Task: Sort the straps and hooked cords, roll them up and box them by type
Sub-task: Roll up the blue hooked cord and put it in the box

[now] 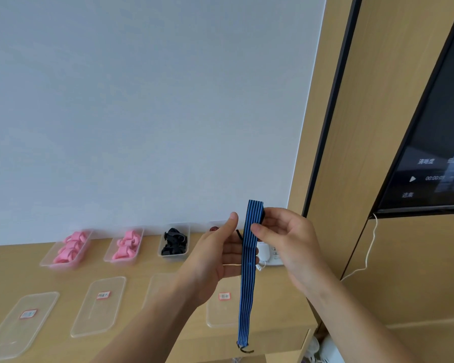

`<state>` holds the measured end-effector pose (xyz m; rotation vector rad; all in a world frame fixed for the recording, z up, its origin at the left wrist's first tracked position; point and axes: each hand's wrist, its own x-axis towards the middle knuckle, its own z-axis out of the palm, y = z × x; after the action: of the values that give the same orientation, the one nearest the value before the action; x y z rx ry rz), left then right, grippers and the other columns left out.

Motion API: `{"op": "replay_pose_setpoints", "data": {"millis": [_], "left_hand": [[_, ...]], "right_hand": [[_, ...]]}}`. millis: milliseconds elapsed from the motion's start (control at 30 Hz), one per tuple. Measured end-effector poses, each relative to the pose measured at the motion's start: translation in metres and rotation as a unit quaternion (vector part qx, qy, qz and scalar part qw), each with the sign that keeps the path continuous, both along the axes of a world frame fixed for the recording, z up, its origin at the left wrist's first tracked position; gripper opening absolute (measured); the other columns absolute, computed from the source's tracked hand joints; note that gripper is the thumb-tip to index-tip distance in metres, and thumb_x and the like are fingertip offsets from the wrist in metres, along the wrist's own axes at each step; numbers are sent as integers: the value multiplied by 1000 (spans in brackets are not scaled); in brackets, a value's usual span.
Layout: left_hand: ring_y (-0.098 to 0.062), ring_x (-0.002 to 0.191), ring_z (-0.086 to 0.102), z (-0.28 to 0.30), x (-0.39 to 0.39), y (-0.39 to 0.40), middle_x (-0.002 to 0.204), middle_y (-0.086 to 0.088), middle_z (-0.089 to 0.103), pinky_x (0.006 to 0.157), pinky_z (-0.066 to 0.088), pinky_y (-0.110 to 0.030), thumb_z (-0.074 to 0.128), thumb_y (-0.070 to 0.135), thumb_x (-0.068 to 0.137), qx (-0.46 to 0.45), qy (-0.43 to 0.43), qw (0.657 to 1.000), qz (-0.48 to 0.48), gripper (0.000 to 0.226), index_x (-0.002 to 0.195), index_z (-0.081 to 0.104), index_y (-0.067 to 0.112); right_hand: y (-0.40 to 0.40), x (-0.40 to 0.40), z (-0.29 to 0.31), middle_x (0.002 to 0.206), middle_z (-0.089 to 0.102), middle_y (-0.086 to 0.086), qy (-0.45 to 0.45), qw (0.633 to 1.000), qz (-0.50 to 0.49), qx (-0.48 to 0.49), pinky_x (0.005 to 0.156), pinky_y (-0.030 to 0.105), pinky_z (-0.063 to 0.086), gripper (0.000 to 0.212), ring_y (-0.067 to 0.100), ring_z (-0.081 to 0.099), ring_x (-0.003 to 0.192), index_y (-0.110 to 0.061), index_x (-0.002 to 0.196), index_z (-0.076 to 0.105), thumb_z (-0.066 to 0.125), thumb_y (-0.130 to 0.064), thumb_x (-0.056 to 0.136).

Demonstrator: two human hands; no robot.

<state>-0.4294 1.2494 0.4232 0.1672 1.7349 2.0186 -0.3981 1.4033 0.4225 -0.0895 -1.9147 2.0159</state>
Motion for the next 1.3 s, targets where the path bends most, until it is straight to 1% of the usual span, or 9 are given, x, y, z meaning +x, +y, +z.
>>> {"op": "replay_pose_setpoints", "data": {"millis": [133, 267, 433, 500, 633, 733, 933, 1100, 1300], "left_hand": [[-35, 85, 75, 0, 0, 2, 92, -22, 76, 94, 58, -54, 52, 55, 99, -9, -4, 1000, 4, 59, 97, 73, 0], [-36, 87, 76, -3, 1, 1, 93, -22, 77, 89, 60, -49, 53, 58, 97, -21, -18, 1000, 1, 62, 100, 73, 0], [-35, 88, 76, -4, 0, 1, 94, -21, 77, 87, 60, -46, 53, 57, 97, -14, -25, 1000, 0, 63, 104, 72, -2], [-37, 92, 76, -3, -1, 0, 96, -21, 77, 91, 59, -48, 54, 57, 97, -11, -30, 999, 5, 63, 105, 72, -3], [-43, 105, 71, -1, -4, -3, 102, -23, 76, 100, 55, -54, 56, 58, 96, -9, -40, 999, 13, 61, 104, 75, 0], [-44, 107, 70, -1, -7, -6, 105, -22, 76, 101, 54, -55, 59, 54, 96, -8, -44, 999, 16, 57, 107, 75, 1], [-32, 89, 74, 2, -9, -9, 97, -18, 77, 99, 56, -51, 63, 42, 96, 8, -35, 999, 7, 40, 102, 76, 5], [-31, 84, 72, 3, -10, -13, 88, -16, 75, 92, 58, -46, 65, 34, 96, 27, -39, 999, 0, 35, 103, 77, 2], [-32, 84, 73, 3, -11, -20, 94, -20, 75, 85, 59, -46, 65, 19, 97, 36, -7, 999, -2, 22, 97, 79, 1]], "right_hand": [[1, -1, -2, 93, 78, 0, 24, 999, -10, 25, 86, 34, 56, 24, 19, 73, 92, -19, 99, 74, 78, -2, 82], [1, -2, -4, 93, 77, -1, 66, 996, -26, 51, 81, 28, 56, 29, 16, 73, 88, -17, 98, 72, 76, 6, 81], [0, -1, -10, 93, 76, -9, 114, 983, -42, 141, 84, 21, 55, 34, 13, 73, 92, -18, 100, 71, 78, 7, 78], [-1, 0, -13, 93, 75, -13, 135, 973, -57, 177, 86, 21, 55, 38, 11, 72, 93, -20, 101, 71, 79, 7, 76], [-1, 0, -22, 96, 75, -13, 175, 951, -77, 242, 87, 25, 56, 35, 10, 72, 93, -13, 103, 73, 81, 6, 74], [-2, 1, -27, 100, 73, -15, 206, 927, -95, 297, 85, 25, 55, 36, 6, 70, 95, -16, 105, 75, 75, 0, 73], [-5, 3, -36, 109, 70, -14, 287, 866, -123, 392, 90, 22, 50, 51, 12, 66, 101, -22, 107, 68, 64, 10, 68], [-5, 3, -44, 114, 72, -3, 335, 813, -136, 457, 87, 30, 53, 41, 25, 67, 97, -9, 101, 73, 70, 19, 71], [-4, 4, -50, 118, 72, -1, 341, 803, -133, 469, 81, 37, 56, 35, 26, 66, 97, -5, 98, 76, 68, 21, 76]]}}
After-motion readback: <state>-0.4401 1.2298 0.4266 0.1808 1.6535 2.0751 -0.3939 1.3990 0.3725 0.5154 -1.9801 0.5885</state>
